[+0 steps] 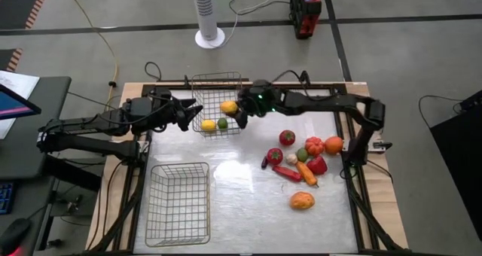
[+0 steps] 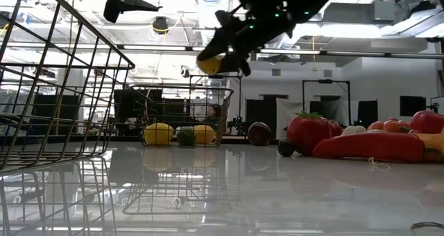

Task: Sort produce into baskets
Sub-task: Put the yellow lemon into the top wire basket, then put the red apple into the top wire basket

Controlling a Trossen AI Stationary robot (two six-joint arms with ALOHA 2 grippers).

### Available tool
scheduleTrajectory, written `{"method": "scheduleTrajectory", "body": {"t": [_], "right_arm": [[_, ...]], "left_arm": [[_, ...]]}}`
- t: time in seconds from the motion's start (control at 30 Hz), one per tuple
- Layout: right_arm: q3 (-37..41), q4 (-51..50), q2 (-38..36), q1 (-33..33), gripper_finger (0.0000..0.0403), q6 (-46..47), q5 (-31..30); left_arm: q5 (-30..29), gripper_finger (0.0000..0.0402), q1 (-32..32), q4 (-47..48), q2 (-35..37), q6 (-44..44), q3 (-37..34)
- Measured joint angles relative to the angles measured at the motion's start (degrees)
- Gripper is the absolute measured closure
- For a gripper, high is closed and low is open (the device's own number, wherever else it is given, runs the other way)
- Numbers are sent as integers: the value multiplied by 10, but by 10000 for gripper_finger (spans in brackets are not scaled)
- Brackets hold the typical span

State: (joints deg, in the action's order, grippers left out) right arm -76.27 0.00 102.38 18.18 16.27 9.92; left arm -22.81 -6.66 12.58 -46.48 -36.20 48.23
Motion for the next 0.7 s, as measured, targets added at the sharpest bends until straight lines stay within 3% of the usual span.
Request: {"method": "scheduleTrajectory", "body": {"t": [0.13, 0.33, 0.47, 0.7], "right_arm": [[-71, -95, 28, 17, 94, -17, 39], [-116, -230, 17, 44, 53, -89, -2], [-116, -307, -2, 84, 52, -125, -75], [-115, -361, 14, 178, 71, -134, -69]], "left_arm": [[1, 133, 0, 1, 0, -2, 0], [30, 133, 0, 1, 0, 5, 0], [45, 133, 0, 6, 0, 4, 0], [44, 133, 0, 11, 0, -3, 0]]}}
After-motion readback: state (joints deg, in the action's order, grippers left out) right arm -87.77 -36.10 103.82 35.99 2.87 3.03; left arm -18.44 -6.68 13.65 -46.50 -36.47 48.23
